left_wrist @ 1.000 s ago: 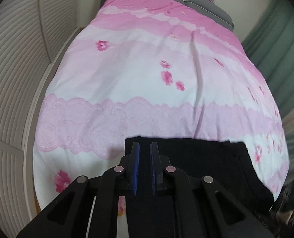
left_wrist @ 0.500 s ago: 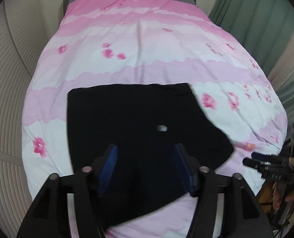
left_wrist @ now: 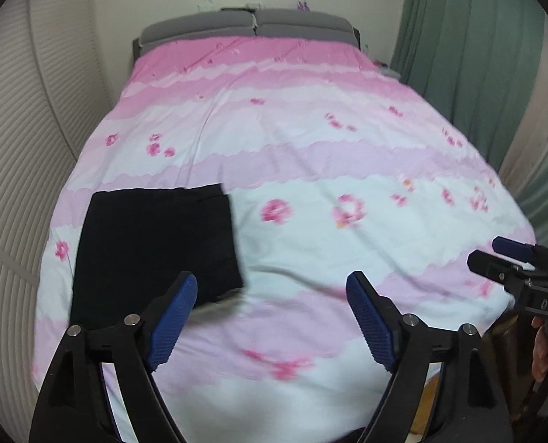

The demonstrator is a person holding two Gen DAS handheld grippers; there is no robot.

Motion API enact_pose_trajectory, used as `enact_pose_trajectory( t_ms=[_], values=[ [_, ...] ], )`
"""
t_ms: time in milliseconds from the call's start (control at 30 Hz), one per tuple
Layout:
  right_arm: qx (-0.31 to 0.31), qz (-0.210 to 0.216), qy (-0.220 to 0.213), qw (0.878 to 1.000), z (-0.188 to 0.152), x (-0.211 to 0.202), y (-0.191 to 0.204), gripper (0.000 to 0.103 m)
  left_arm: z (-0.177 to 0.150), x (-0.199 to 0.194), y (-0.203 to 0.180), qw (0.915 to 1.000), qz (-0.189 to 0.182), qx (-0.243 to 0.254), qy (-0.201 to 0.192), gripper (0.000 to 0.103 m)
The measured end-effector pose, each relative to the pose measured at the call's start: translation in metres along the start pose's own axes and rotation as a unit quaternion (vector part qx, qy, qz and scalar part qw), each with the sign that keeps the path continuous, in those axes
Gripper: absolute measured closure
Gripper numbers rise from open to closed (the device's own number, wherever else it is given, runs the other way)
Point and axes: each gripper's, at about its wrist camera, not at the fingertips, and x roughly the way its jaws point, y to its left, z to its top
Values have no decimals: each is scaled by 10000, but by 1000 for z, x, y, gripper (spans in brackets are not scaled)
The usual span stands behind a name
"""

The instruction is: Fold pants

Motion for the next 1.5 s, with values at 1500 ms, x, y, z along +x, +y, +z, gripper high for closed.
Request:
enact_pose_trajectory(
  t_ms=[1500],
  values=[
    [-540, 245, -1242, 9905, -89, -260, -179, 18, -69, -182, -245, 9938, 10, -92, -1108, 3]
  ],
)
